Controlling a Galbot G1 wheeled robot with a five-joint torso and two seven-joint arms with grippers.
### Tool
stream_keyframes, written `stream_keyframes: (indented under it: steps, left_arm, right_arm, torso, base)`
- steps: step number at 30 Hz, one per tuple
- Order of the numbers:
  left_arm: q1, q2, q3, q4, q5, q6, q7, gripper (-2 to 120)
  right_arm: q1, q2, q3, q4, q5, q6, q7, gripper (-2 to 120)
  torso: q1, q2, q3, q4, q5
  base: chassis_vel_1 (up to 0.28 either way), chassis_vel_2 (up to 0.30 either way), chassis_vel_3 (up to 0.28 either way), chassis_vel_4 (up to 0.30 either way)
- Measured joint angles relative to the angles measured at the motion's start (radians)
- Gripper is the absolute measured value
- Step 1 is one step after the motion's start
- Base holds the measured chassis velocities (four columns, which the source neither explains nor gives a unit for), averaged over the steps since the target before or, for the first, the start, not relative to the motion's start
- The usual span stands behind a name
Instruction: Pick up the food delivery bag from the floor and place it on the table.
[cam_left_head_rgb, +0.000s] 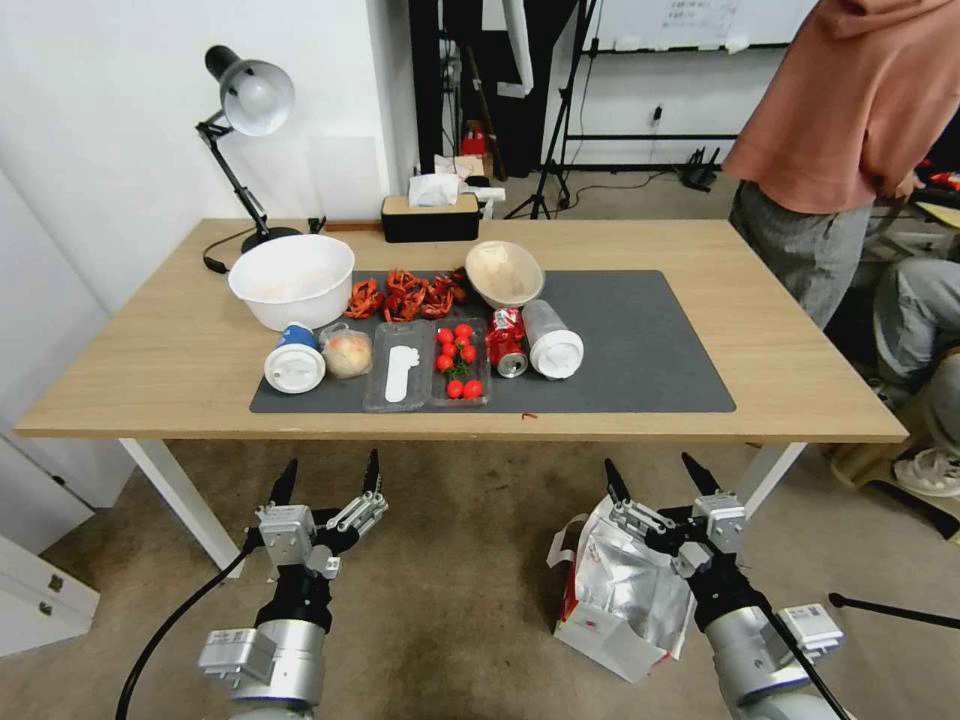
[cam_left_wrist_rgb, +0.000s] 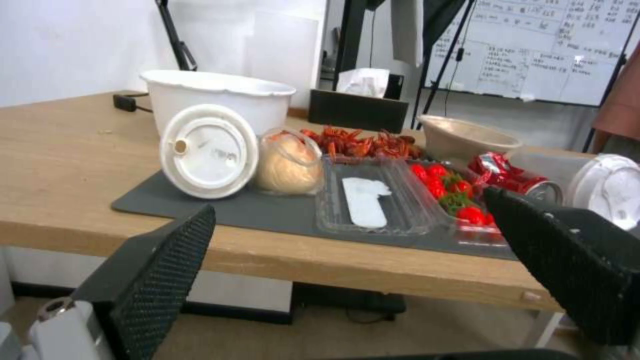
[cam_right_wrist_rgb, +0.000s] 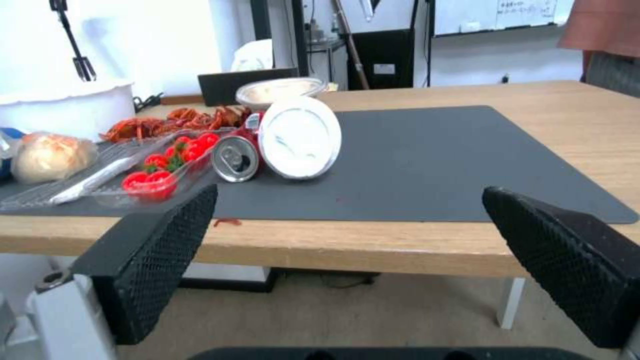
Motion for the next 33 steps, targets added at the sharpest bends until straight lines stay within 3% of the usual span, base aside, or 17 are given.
stream_keyframes:
  steps: [15, 33]
  left_arm:
    - [-0.007, 0.010, -0.008, 0.005, 0.003, 0.012, -0.026, 100]
    - [-0.018, 0.015, -0.019, 0.033, 0.013, -0.020, -0.024, 100]
  right_arm:
    - [0.001, 0.008, -0.001, -0.019, 0.001, -0.003, -0.002, 100]
    - [0.001, 0.017, -0.005, -0.033, -0.003, -0.003, -0.005, 100]
  torso:
    - [-0.001, -0.002, -0.001, 0.0000, 0.0001]
    - [-0.041, -0.092, -0.051, -0.0001, 0.0001]
  base:
    - [0.000, 0.000, 0.000, 0.000]
    - [0.000, 0.000, 0.000, 0.000]
